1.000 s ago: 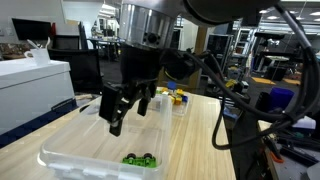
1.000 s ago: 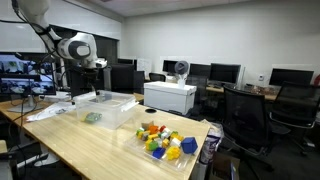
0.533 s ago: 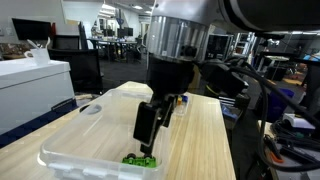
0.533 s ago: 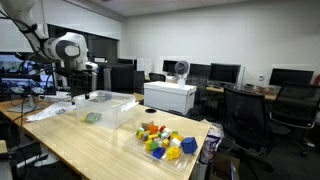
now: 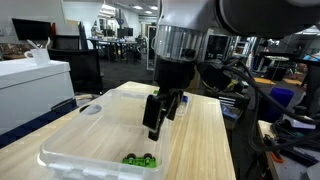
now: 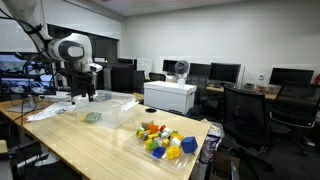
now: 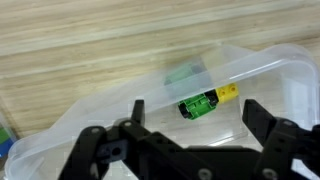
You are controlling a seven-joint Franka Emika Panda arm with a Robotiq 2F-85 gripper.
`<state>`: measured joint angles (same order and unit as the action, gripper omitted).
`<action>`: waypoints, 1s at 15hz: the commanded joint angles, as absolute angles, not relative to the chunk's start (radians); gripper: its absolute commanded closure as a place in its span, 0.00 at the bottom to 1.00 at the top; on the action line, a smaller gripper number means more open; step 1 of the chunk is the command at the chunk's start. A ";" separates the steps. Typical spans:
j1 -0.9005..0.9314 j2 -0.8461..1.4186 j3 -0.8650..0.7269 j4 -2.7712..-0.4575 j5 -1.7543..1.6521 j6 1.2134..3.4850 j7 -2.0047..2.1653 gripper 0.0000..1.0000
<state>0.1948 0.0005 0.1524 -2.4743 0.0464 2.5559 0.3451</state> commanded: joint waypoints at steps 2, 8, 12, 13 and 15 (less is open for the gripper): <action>0.188 0.018 0.161 -2.458 -0.005 2.548 0.287 0.00; 0.191 0.047 0.163 -2.411 -0.103 2.531 0.186 0.00; 0.188 0.088 0.167 -2.369 -0.060 2.520 0.052 0.00; 0.188 0.106 0.167 -2.367 -0.060 2.526 0.034 0.00; 0.186 0.135 0.163 -2.368 -0.071 2.533 0.025 0.00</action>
